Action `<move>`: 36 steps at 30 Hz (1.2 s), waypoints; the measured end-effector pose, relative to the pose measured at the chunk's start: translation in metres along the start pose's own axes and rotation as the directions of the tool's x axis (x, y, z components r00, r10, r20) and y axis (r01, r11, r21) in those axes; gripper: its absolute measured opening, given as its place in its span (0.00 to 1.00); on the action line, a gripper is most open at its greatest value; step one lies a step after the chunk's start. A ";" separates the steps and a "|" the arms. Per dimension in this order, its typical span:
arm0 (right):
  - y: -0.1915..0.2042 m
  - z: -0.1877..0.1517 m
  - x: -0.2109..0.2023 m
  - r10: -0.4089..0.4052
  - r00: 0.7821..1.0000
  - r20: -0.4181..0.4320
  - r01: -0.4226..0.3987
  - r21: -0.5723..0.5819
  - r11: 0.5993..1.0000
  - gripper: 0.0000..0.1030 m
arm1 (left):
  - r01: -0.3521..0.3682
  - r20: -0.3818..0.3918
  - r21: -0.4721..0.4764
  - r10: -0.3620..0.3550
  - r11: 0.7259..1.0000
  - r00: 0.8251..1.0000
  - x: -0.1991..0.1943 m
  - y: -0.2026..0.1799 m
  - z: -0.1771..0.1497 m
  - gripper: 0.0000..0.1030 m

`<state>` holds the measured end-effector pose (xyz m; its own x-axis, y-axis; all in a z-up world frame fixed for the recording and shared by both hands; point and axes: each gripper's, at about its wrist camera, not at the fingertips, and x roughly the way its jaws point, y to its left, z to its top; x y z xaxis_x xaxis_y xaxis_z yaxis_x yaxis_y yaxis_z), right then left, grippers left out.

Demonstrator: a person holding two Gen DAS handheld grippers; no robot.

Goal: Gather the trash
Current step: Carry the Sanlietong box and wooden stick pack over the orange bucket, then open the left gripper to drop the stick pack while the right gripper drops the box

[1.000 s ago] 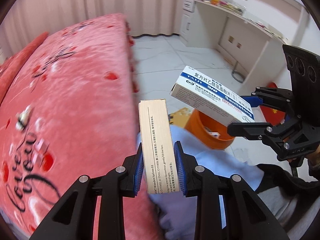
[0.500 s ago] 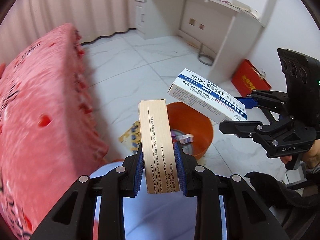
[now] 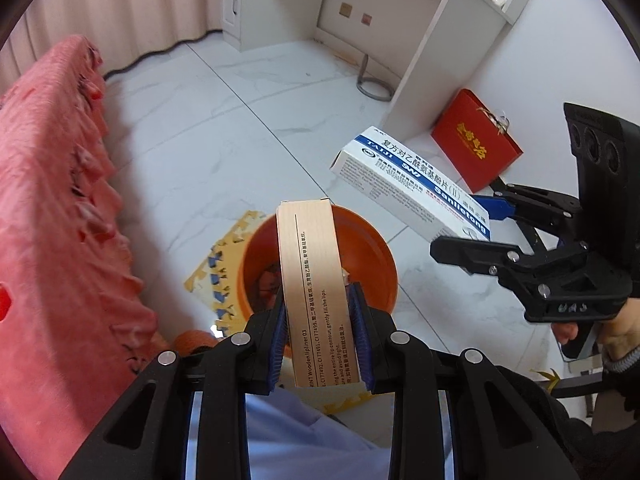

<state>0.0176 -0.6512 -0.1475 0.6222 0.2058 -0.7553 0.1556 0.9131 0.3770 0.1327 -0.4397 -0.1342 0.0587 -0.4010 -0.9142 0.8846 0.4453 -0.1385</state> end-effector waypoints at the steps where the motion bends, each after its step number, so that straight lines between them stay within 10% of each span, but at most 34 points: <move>1: -0.001 0.000 0.003 -0.003 1.000 -0.005 0.003 0.005 1.000 0.56 | 0.004 -0.010 -0.002 -0.004 1.000 1.000 0.006 0.001 0.002 0.31; 7: -0.015 -0.001 0.018 -0.022 0.999 -0.037 0.024 0.046 0.999 0.56 | 0.015 -0.050 0.001 -0.015 1.000 0.999 0.030 0.001 0.011 0.32; 10: -0.014 -0.001 0.023 -0.027 0.998 -0.048 0.029 0.046 0.999 0.56 | -0.012 -0.055 0.007 0.012 1.000 0.998 0.035 0.001 0.013 0.55; 36: 0.001 0.011 0.054 -0.045 0.995 -0.086 0.047 0.019 0.999 0.69 | -0.048 -0.041 -0.052 0.046 0.997 0.998 0.016 0.022 0.004 0.55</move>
<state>0.0602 -0.6433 -0.1819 0.5463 0.1941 -0.8148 0.1993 0.9147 0.3515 0.1551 -0.4398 -0.1499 0.0802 -0.3468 -0.9345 0.8556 0.5049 -0.1139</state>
